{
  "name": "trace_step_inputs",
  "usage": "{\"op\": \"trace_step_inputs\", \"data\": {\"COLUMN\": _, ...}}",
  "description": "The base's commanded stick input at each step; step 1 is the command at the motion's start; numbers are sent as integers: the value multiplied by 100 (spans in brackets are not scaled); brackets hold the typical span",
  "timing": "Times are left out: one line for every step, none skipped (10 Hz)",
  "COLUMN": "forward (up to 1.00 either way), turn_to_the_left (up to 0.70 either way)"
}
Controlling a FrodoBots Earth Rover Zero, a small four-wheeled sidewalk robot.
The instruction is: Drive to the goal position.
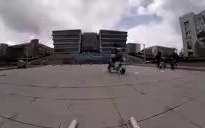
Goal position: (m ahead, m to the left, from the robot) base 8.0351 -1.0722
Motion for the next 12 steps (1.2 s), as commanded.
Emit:
{"op": "trace_step_inputs", "data": {"forward": 100, "turn_to_the_left": 0}}
{"op": "trace_step_inputs", "data": {"forward": 100, "turn_to_the_left": 0}}
{"op": "trace_step_inputs", "data": {"forward": 100, "turn_to_the_left": 0}}
{"op": "trace_step_inputs", "data": {"forward": 100, "turn_to_the_left": 0}}
{"op": "trace_step_inputs", "data": {"forward": 100, "turn_to_the_left": 0}}
{"op": "trace_step_inputs", "data": {"forward": 100, "turn_to_the_left": 0}}
{"op": "trace_step_inputs", "data": {"forward": 100, "turn_to_the_left": 0}}
{"op": "trace_step_inputs", "data": {"forward": 100, "turn_to_the_left": 0}}
{"op": "trace_step_inputs", "data": {"forward": 100, "turn_to_the_left": 0}}
{"op": "trace_step_inputs", "data": {"forward": 100, "turn_to_the_left": 0}}
{"op": "trace_step_inputs", "data": {"forward": 100, "turn_to_the_left": 0}}
{"op": "trace_step_inputs", "data": {"forward": 100, "turn_to_the_left": 0}}
